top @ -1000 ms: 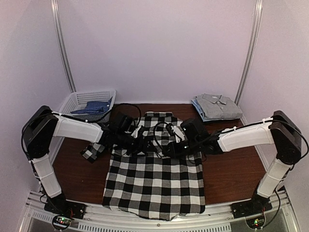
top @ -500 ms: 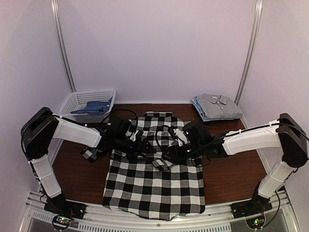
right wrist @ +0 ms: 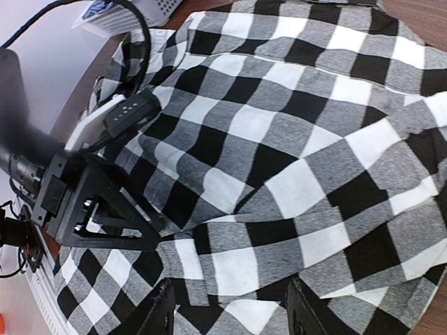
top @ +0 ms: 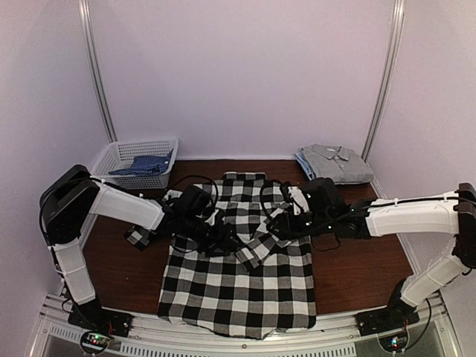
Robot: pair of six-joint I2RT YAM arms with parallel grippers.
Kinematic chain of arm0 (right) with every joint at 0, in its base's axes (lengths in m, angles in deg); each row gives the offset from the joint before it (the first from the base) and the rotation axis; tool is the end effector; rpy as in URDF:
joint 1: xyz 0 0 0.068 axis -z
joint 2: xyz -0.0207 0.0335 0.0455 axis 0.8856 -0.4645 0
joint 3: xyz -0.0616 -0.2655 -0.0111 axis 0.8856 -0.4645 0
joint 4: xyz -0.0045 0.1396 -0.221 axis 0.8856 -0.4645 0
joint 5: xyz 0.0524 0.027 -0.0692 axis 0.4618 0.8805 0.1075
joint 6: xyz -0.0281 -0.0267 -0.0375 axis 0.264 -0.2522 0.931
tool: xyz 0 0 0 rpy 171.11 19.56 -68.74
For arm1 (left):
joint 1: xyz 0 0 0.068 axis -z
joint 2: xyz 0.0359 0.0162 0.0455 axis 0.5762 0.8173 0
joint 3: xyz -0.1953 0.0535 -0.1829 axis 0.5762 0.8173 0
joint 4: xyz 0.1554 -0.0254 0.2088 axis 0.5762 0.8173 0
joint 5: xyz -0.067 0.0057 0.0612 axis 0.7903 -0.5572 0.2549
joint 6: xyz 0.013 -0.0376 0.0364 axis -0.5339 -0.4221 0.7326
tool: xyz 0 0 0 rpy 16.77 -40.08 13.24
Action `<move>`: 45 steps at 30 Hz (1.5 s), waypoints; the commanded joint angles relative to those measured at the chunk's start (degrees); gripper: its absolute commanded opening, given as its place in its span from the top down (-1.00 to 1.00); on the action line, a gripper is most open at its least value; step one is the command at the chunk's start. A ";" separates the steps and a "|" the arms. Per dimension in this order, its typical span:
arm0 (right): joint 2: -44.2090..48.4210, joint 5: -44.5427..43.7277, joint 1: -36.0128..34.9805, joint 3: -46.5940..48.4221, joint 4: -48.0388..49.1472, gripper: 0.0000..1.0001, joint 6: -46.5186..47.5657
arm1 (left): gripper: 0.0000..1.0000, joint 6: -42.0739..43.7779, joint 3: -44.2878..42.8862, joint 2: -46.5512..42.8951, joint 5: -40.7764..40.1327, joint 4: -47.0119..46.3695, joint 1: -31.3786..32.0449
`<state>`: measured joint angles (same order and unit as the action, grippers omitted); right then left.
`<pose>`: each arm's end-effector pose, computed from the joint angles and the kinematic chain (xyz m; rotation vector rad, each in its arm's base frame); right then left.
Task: Fold and stack the long sleeve shirts
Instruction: Pick up the sleeve from the center of the board, then pick up the corner of the shirt from the center of the board.
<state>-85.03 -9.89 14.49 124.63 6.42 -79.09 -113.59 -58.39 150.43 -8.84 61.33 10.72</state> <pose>0.2010 0.2318 0.2157 -0.4829 2.3396 0.9056 0.2425 -0.2774 0.1394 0.1542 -2.8072 1.3231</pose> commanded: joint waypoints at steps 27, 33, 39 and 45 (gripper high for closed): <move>9.30 -5.58 19.46 -6.52 -9.58 -0.10 -1.75 | 1.00 21.73 -29.88 -1.99 -8.19 21.63 1.63; 9.43 -5.41 19.45 -8.24 -10.14 -0.11 -2.75 | 1.00 25.36 -33.84 -5.54 -7.61 22.24 -3.57; 7.84 -4.63 19.49 -9.11 -9.45 -0.11 -3.46 | 1.00 27.55 -34.84 -8.41 -6.99 23.99 -9.20; 6.27 -0.91 16.62 -8.83 -9.88 -0.11 -3.36 | 1.00 28.39 -31.89 -11.21 -6.27 24.32 -14.12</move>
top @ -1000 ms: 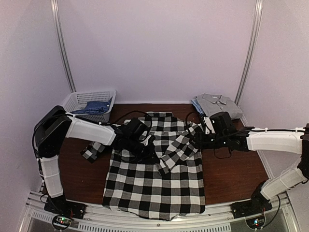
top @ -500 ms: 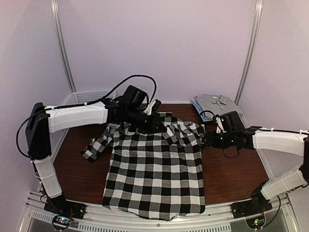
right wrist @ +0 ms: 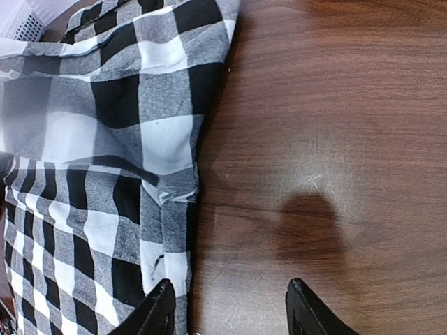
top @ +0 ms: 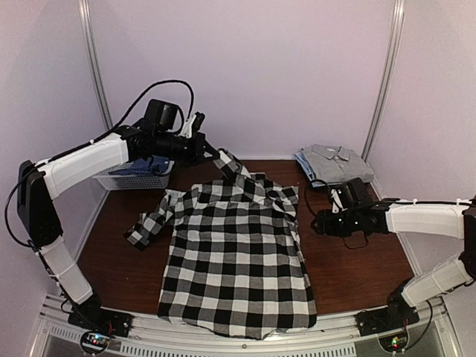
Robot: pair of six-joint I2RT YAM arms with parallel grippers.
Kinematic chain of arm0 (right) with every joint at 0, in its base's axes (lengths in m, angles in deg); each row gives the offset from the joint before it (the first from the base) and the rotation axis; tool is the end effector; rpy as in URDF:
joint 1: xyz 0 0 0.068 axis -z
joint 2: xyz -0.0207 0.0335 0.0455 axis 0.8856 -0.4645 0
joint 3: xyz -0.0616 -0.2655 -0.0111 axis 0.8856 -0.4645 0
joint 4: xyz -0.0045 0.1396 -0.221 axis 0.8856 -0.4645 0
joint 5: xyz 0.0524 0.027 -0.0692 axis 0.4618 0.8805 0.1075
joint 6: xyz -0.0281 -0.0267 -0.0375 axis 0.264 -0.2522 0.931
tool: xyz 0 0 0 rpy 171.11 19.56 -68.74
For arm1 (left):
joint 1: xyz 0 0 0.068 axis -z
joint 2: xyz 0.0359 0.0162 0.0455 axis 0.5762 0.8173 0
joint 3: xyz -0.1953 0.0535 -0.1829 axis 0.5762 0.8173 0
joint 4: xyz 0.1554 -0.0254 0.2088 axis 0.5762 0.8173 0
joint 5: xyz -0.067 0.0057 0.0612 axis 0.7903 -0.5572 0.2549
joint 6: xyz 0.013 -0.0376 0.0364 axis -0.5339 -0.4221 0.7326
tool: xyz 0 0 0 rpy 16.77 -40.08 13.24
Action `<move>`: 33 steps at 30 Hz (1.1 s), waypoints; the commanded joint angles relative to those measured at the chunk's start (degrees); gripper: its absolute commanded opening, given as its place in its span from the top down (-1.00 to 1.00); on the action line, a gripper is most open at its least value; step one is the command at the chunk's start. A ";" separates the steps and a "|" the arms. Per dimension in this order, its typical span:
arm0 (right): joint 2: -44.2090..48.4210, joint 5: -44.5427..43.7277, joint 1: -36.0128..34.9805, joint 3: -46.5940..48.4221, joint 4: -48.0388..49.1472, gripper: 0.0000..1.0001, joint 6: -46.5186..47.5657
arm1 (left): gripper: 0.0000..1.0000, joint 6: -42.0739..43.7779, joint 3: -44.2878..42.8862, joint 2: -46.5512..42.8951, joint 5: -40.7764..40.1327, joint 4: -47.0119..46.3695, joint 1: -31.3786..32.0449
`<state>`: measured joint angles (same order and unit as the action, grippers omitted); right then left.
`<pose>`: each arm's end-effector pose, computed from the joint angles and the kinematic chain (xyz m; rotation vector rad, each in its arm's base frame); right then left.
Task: Fold and stack the long sleeve shirts
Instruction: Pick up the corner of the shirt from the center of the board.
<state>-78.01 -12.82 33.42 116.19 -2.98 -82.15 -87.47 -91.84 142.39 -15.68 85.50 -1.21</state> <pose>0.2242 0.1293 0.1886 0.0214 2.5158 0.6327 0.3243 -0.2368 0.3428 0.1974 2.2967 -1.1699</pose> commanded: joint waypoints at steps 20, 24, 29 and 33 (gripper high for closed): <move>15.55 0.09 -34.48 -8.63 -19.91 -0.02 -21.48 | 1.00 4.66 2.99 -2.93 4.67 -1.34 -6.01; 17.57 -0.29 -40.97 -11.37 -19.23 0.03 -28.48 | 1.00 4.86 3.32 -2.54 5.06 -2.19 -6.03; 16.05 -0.18 -43.19 -12.19 -16.70 0.25 -31.12 | 1.00 4.88 3.77 -1.34 4.90 -3.05 -6.03; 14.88 0.78 -43.69 -13.13 -14.94 0.48 -31.66 | 1.00 5.26 2.99 0.42 3.89 -3.46 -6.23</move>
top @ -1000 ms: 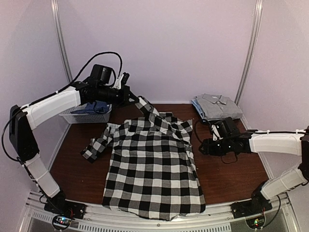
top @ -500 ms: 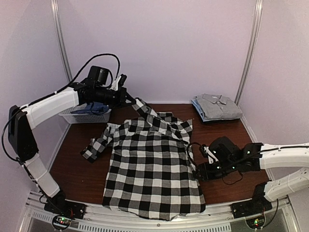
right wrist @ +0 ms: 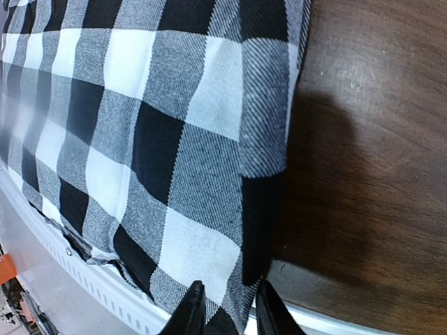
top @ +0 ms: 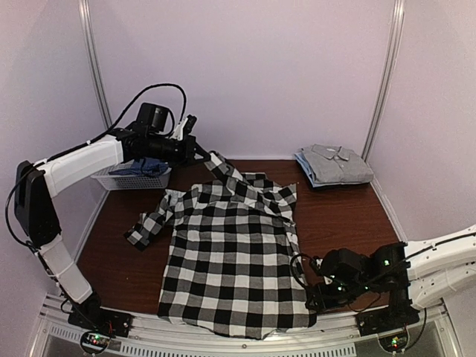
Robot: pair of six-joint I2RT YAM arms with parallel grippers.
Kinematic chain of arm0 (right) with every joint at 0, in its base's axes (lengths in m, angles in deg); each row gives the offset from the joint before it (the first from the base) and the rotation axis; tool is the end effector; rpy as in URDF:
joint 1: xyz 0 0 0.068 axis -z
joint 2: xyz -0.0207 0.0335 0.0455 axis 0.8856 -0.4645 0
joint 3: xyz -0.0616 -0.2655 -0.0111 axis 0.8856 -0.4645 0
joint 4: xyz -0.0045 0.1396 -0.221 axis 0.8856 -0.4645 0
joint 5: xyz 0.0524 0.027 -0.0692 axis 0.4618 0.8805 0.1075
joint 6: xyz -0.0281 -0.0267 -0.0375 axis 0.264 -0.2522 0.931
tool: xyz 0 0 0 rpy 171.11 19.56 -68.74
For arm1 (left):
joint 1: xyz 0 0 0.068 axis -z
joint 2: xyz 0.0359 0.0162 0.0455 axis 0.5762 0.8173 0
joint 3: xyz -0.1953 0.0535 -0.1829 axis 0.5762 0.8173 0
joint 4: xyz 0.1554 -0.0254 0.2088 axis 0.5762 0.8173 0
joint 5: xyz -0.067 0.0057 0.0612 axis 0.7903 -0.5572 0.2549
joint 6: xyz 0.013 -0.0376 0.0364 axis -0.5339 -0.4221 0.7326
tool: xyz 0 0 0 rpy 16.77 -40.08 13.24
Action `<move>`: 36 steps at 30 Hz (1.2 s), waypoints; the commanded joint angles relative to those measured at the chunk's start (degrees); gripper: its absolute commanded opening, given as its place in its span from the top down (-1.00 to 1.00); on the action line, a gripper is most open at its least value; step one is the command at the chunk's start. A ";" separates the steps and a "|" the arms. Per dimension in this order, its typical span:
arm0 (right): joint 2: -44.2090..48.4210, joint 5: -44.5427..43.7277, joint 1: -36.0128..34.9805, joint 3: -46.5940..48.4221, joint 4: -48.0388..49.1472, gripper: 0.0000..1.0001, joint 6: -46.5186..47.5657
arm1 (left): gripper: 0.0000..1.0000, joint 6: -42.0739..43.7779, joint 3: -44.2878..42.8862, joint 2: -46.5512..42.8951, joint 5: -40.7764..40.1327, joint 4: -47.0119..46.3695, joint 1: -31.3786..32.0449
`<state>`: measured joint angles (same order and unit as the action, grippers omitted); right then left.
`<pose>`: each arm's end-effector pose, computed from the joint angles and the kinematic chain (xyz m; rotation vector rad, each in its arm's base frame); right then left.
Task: Fold and stack the long sleeve shirts
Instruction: Pick up the corner of the shirt from the center of the board, then fold the flattened shirt at the center of the board.
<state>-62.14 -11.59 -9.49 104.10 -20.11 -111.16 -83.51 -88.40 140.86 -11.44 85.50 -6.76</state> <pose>0.0497 0.1694 0.1621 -0.3190 2.9741 0.7781 0.3365 -0.2020 0.3330 0.2027 2.2994 -1.1543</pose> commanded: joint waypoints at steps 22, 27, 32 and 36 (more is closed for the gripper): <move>-2.60 -5.29 1.70 6.55 -8.55 1.00 2.65 | 1.00 2.36 -15.69 11.45 -0.86 -3.11 -1.53; -8.00 -7.02 -1.26 12.62 -11.14 1.00 2.73 | 1.00 3.46 -12.79 6.68 -2.77 -4.74 -2.31; -14.16 -6.31 -2.53 18.17 -11.44 1.00 4.56 | 1.00 4.65 -11.41 3.83 -3.48 -4.89 -5.04; -18.57 -2.74 -2.65 21.85 -7.95 1.00 7.07 | 1.00 5.42 -9.81 2.58 -3.12 -4.22 -6.88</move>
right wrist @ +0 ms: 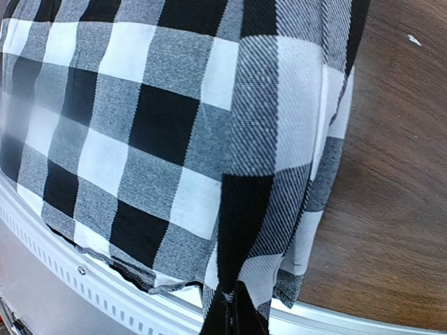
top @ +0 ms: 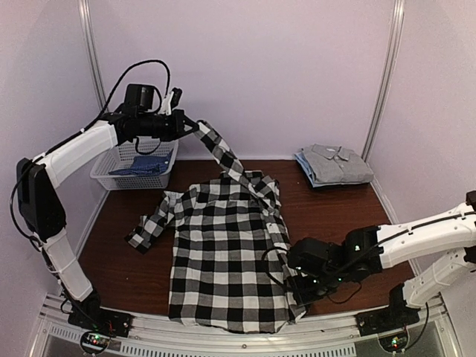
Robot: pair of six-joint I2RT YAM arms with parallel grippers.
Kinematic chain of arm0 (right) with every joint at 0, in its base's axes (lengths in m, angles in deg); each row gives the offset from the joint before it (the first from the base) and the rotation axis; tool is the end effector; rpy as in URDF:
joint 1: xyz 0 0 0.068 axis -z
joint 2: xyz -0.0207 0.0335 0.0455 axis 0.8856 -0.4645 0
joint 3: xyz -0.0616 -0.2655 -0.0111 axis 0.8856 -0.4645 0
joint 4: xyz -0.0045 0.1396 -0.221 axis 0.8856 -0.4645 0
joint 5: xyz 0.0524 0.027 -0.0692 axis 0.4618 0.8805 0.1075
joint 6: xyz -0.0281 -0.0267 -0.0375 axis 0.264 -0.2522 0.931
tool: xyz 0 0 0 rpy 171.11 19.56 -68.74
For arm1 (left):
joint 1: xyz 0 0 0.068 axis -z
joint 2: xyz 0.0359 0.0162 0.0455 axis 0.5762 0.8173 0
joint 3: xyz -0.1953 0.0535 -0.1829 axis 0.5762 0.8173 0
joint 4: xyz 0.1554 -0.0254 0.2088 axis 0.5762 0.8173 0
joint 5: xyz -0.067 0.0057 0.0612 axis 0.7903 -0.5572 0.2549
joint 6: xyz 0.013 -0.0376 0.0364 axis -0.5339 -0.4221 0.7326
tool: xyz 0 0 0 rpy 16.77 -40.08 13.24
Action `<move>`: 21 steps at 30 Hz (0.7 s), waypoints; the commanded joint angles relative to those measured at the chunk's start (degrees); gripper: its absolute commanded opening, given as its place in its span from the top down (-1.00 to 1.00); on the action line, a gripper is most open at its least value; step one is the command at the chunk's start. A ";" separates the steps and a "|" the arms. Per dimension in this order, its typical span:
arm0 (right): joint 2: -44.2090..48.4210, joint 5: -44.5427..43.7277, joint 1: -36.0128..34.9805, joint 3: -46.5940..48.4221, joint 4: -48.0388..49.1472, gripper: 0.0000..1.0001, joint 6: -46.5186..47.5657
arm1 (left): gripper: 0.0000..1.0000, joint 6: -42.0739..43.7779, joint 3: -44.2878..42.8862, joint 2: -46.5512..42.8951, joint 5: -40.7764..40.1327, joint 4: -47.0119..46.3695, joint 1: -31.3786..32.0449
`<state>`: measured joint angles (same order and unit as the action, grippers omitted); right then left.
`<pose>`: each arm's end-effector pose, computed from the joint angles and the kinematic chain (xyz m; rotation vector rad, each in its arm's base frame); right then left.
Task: Fold and stack the long sleeve shirts
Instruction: Fold the flattened shirt at the center of the board.
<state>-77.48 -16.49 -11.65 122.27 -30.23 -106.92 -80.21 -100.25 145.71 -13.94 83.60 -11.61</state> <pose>0.0618 0.2244 0.1949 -0.4485 2.9747 0.5455 0.3775 -0.1823 0.3739 0.1827 2.1041 -1.0611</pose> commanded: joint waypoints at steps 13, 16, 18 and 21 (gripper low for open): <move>-21.36 9.94 -0.25 16.31 6.07 0.98 11.92 | 1.00 4.43 4.54 -3.94 0.47 -1.91 -5.69; -22.73 11.38 -0.09 16.36 7.40 0.97 12.03 | 1.00 5.02 2.80 -3.70 1.58 -1.87 -5.73; -23.29 11.89 -0.02 16.40 8.01 0.96 12.00 | 1.00 5.24 1.35 -3.81 1.75 -1.96 -5.67; -23.46 12.04 0.14 17.17 7.79 0.96 12.10 | 1.00 5.75 0.59 -5.08 1.83 -2.73 -5.65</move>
<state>-100.59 -5.95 -11.65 137.46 -23.39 -95.88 -76.39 -96.58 143.04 -13.26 84.08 -16.99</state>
